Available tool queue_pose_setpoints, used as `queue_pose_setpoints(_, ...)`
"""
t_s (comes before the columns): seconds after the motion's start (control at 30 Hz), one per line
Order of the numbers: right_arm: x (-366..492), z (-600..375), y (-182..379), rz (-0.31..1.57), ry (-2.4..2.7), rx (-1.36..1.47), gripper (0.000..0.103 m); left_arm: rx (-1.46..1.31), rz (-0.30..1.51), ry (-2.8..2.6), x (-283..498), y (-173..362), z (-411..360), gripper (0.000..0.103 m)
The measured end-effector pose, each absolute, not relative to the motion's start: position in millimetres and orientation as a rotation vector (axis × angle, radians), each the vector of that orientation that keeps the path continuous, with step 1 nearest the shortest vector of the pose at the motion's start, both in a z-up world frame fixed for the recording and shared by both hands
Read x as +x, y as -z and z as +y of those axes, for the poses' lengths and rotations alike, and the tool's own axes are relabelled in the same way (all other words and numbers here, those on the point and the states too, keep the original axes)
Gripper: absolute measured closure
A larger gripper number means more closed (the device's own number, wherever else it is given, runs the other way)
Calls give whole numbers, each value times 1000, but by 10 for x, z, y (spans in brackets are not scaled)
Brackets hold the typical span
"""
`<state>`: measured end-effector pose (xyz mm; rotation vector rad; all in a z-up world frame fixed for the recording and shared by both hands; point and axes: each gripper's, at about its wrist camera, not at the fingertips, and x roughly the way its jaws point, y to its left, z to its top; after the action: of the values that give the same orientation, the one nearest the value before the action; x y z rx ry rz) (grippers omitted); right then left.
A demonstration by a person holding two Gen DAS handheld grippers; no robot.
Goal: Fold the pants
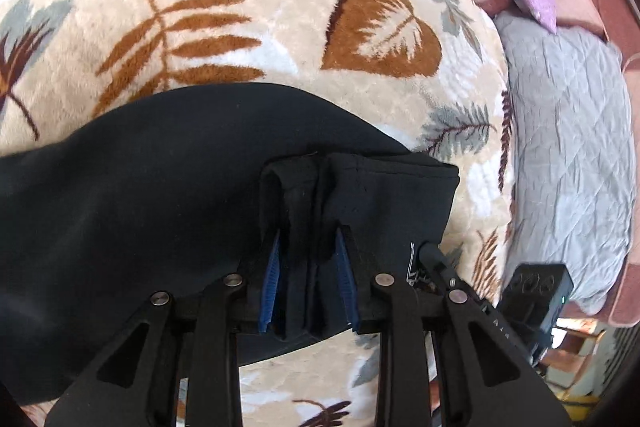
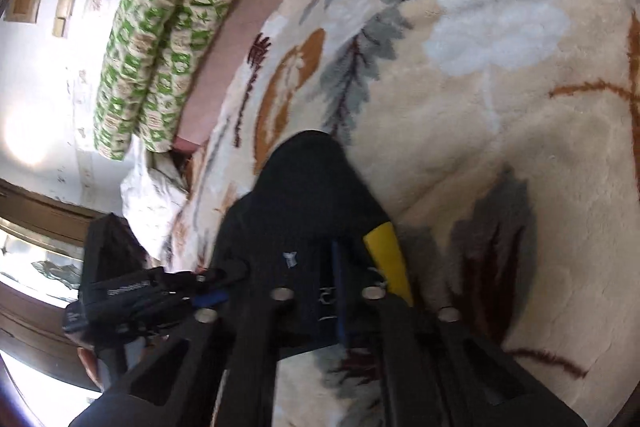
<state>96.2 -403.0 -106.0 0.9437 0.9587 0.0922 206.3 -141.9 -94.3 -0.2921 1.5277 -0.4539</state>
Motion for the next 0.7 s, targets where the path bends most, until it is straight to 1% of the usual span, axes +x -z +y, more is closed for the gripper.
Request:
queue_pose_setpoints(0.1,960,-4069,1126,953,-105,981,103,-192,1498,427,2000,911,-1542,78)
queue_pose_setpoints(0.2,963,-3995,1066,956,-95,890,103,-106,1455,402,1929,844,-1641,78)
queue_pose_setpoints(0.27,986,-3984,1020,967,-95,888,103,-117,1449,406,1899,771,-1566,78)
queue_pose_setpoints(0.3,984,-3993,980,972,-107,895,98,-141,1450,408,1889,725,-1483,78)
queue_pose_setpoints(0.33,964,-3997,890,965,-115,900,97,-179,1448,413,1876,647,-1341,78)
queue_pose_setpoints(0.4,896,-3984,699,932,-117,880,83,-220,1443,404,1865,534,-1096,78)
queue_pose_setpoints(0.47,808,-3932,500,880,-145,873,74,-275,1432,404,1832,390,-747,78)
queue_pose_setpoints(0.53,785,-3810,359,867,-177,864,72,-323,1410,400,1776,247,-377,78)
queue_pose_setpoints(0.57,782,-3668,290,878,-208,833,71,-337,1394,392,1738,174,-167,78)
queue_pose_setpoints(0.63,809,-3304,204,911,-283,748,66,-337,1371,344,1659,73,228,78)
queue_pose_setpoints(0.7,837,-2773,151,948,-372,625,52,-335,1354,296,1567,43,592,78)
